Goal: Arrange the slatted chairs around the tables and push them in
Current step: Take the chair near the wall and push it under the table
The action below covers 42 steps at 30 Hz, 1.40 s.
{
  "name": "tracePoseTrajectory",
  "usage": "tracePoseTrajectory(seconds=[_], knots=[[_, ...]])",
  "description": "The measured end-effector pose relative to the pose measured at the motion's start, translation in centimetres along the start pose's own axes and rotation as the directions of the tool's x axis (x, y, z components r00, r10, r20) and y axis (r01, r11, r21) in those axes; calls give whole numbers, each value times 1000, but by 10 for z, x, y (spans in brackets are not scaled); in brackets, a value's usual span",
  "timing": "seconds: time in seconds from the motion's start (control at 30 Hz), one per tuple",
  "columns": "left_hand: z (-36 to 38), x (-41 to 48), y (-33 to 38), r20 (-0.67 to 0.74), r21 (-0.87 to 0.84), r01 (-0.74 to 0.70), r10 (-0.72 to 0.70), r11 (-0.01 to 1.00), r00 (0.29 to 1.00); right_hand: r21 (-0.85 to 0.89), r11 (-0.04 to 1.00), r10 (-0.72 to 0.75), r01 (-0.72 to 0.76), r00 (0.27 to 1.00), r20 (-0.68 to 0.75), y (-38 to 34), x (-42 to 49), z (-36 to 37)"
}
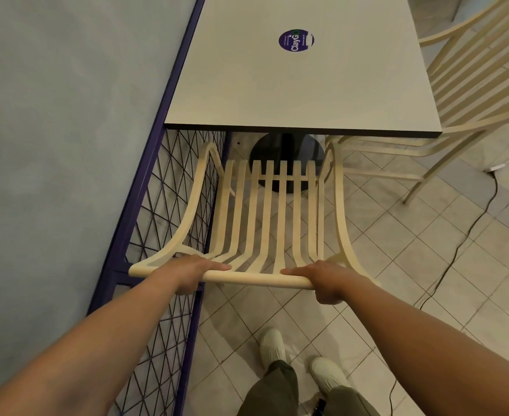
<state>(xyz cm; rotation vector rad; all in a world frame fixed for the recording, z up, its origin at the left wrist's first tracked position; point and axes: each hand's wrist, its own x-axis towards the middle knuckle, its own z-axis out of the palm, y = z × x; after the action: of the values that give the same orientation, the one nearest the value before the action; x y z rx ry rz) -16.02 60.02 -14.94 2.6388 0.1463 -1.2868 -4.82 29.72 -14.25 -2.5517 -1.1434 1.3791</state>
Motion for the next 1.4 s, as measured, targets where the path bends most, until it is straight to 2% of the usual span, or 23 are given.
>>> tracePoseTrajectory(seconds=[0.27, 0.6, 1.4], knots=[[-6, 3, 1, 17, 0, -30, 30, 1000, 999, -1, 1000, -12, 12, 1000, 3, 4, 1, -6], [-14, 7, -6, -34, -27, -20, 19, 999, 999, 22, 1000, -13, 14, 1000, -12, 4, 11, -8], [-13, -6, 2, 57, 19, 18, -19, 1000, 998, 41, 999, -22, 21, 1000, 20, 3, 8, 1]])
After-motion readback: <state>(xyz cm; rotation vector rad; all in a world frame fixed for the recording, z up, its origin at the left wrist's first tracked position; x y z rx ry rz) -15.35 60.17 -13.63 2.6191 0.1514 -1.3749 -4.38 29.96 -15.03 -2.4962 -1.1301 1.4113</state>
